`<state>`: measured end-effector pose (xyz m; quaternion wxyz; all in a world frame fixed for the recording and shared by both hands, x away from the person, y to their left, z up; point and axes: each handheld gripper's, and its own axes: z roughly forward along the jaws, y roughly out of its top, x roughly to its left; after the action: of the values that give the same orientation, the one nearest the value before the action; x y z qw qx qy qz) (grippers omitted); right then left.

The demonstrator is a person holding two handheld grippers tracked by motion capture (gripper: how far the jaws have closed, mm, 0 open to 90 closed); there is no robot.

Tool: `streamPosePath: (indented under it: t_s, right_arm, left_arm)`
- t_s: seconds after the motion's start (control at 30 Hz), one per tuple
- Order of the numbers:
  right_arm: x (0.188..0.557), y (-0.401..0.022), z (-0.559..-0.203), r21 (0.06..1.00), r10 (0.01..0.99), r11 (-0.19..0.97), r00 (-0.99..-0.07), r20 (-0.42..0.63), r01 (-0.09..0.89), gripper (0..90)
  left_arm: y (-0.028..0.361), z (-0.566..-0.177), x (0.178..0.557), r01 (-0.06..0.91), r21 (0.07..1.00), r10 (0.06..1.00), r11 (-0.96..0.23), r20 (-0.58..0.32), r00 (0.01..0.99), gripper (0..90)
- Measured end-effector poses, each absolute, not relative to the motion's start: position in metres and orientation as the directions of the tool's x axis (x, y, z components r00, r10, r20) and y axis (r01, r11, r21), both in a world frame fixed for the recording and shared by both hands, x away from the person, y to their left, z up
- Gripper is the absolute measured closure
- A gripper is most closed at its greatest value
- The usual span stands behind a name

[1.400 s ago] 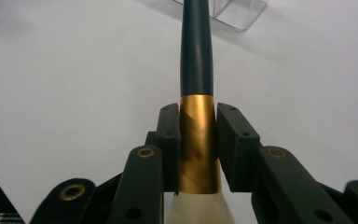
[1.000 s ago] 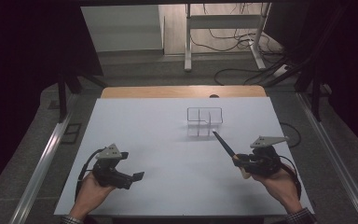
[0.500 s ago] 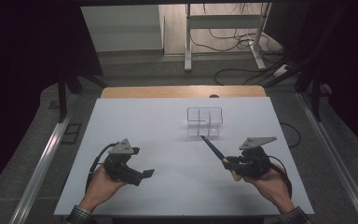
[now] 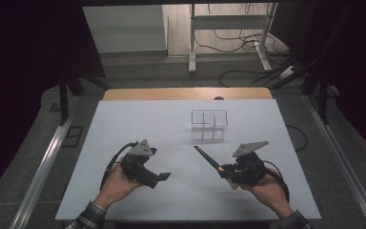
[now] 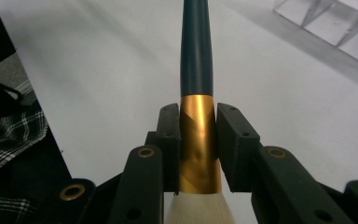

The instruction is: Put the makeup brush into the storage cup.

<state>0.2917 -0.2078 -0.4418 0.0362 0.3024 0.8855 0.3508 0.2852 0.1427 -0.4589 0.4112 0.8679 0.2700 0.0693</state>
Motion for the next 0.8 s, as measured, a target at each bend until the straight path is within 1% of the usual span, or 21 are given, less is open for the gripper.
streamPosePath:
  t_s: [0.6, 0.8]
  right_arm:
    - [0.286, -0.178, -0.445, 0.606, 0.484, 0.637, -0.859, 0.167, 0.477, 71.8]
    - [0.284, -0.167, -0.447, 0.583, 0.452, 0.668, -0.875, 0.175, 0.462, 71.8]
  left_arm:
    - [0.113, -0.461, 0.296, 0.352, 0.739, 0.453, -0.574, -0.071, 0.888, 0.0]
    - [0.102, -0.464, 0.297, 0.320, 0.714, 0.419, -0.623, -0.040, 0.907, 1.0]
